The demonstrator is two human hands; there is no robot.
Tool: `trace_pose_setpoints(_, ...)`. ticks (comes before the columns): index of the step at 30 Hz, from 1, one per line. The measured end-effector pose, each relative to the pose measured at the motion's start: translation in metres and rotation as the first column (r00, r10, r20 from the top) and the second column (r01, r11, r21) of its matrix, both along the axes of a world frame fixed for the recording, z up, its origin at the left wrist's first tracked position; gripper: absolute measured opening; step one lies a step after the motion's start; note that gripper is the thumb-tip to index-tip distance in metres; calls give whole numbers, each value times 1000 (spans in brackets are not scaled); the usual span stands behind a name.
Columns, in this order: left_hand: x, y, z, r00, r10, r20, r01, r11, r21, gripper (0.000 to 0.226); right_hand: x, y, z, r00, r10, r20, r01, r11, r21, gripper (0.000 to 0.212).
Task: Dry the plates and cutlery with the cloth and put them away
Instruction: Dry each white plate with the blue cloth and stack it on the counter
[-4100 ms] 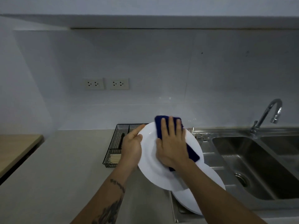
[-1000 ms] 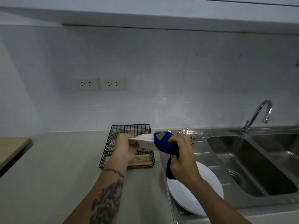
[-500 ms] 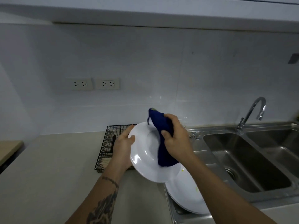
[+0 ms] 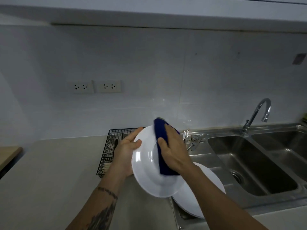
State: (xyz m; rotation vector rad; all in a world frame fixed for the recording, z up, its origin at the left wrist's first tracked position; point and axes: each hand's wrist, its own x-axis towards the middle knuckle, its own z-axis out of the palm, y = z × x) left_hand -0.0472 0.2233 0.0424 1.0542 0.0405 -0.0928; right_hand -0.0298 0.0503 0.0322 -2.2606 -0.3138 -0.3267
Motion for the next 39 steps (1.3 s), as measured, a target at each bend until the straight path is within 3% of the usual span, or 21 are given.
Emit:
trace_pose_setpoints(4, 1, -2, 2, 999, 28, -31, -29, 999, -43, 47, -4, 3, 7, 988, 98, 118, -77, 982, -174, 58)
trace_pose_setpoints(8, -3, 2, 0, 996, 82, -35, -86, 989, -119, 45, -2, -20, -3, 997, -65, 43, 67, 996, -55, 57)
trace_pose_setpoints(10, -5, 0, 1, 997, 68, -29, -71, 993, -97, 43, 1, -18, -5, 992, -123, -8, 122, 990, -68, 54)
trace_pose_setpoints(12, -7, -3, 1, 999, 39, -18, -40, 997, -72, 45, 0, -4, -1, 986, -154, 63, 161, 979, -127, 54)
trace_pose_setpoints(17, -4, -1, 3, 996, 77, -34, -81, 987, -137, 52, 0, 15, 15, 972, -32, 234, 84, 972, -219, 59)
trace_pose_setpoints(20, -9, 6, -2, 989, 142, 47, -128, 966, -224, 58, 4, 3, 10, 985, -149, 91, 152, 988, -23, 58)
trace_pose_setpoints(22, -15, 7, -10, 986, 144, 84, -119, 960, -252, 60, 4, -3, 3, 989, -132, -60, 139, 983, 122, 63)
trace_pose_setpoints(24, -22, 8, -15, 990, 114, 84, -90, 963, -254, 58, 3, -6, -4, 988, -119, -95, 127, 988, 84, 70)
trace_pose_setpoints(27, -24, 12, -17, 990, 112, 84, -98, 982, -160, 58, 2, -8, -9, 986, -120, -113, 131, 987, 91, 71)
trace_pose_setpoints(29, -21, 19, -13, 982, 167, 84, -169, 986, 12, 61, 1, -13, -9, 989, -123, -84, 131, 986, 106, 67)
trace_pose_setpoints(33, -6, 29, 0, 941, 334, 56, -334, 889, 314, 31, 4, -22, 6, 997, -81, 12, 80, 996, 40, 65)
trace_pose_setpoints(35, 3, 32, 7, 936, 334, 110, -349, 850, 395, 25, 7, -24, 13, 998, -33, 48, 32, 999, 19, 65)
trace_pose_setpoints(39, 16, 35, 19, 951, 230, 206, -304, 807, 506, 40, 13, -26, 24, 991, 7, 133, -5, 1000, -19, 64)
